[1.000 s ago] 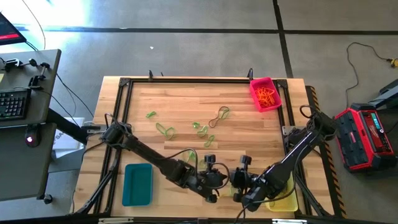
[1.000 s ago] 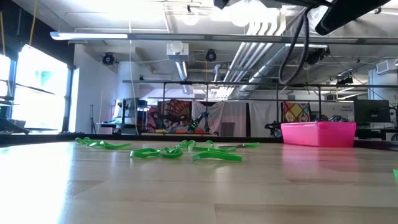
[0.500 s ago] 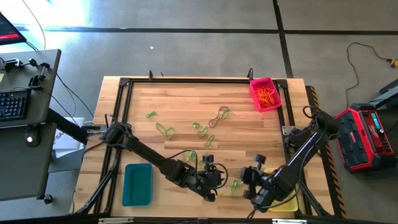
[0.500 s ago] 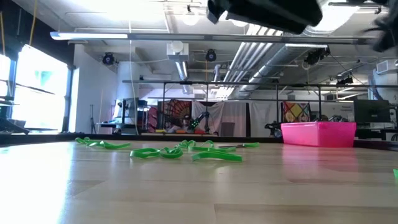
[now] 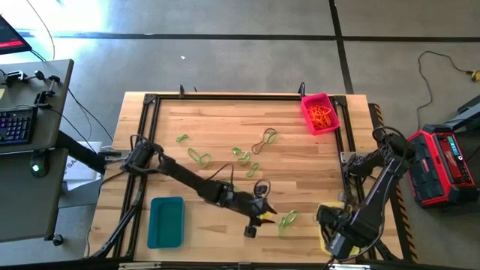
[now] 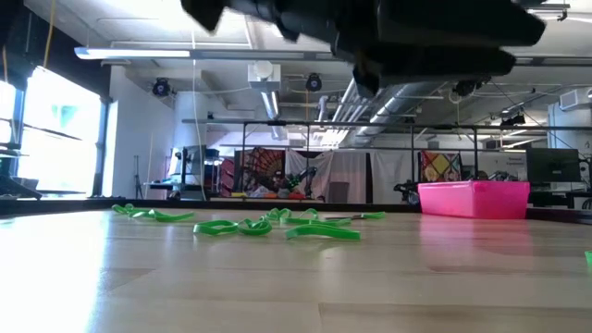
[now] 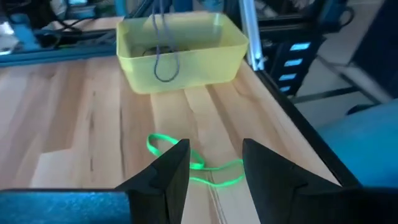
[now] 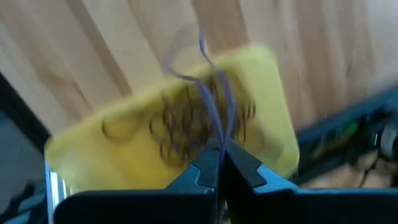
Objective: Sort rubber bands into baskets
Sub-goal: Put the purple rubber band into the yellow bin
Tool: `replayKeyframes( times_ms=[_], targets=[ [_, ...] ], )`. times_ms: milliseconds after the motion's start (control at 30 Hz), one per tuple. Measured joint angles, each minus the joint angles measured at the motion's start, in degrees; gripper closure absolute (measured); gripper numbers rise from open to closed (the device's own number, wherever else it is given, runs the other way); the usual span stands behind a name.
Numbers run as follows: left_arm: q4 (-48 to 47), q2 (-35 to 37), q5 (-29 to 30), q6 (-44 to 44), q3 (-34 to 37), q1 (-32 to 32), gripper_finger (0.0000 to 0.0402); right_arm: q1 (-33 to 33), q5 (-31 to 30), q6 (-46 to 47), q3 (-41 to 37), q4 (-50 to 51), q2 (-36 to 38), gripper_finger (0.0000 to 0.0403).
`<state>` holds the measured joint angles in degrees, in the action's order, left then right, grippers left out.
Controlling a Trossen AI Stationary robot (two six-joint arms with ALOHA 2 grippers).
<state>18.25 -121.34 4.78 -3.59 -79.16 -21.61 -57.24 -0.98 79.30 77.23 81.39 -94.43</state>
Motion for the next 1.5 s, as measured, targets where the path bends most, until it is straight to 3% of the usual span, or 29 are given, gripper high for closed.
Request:
replayKeyframes(
  times_ms=[200,433,767,967,1233,1500],
  targets=[
    [4.8,2.0,-3.1,1.6,5.4,2.0,0.0261,0.3,8.5,0.2,-0.2,1.6,0.0,0.0403],
    [9.1,11.7,-3.3,4.1,15.0,3.5,0.0261,3.7,10.5,-5.1,-0.2,0.9,-1.9,0.0403],
    [19.4,26.2,-4.6,2.6,34.6,5.5,0.0261,9.3,11.4,-13.7,-0.3,-2.7,-7.4,0.0403],
    [21.3,33.7,-4.6,2.7,42.7,6.9,0.0261,10.1,15.3,-15.6,-3.5,-3.2,-8.3,0.0403],
    [21.2,39.9,-4.6,3.3,47.9,9.0,0.0261,10.6,21.0,-18.9,-11.0,-1.4,-8.3,0.0403],
    [21.0,40.7,-4.6,3.4,48.4,9.6,0.0261,10.8,23.7,-25.4,-11.6,5.4,-8.2,0.0403]
  ],
)
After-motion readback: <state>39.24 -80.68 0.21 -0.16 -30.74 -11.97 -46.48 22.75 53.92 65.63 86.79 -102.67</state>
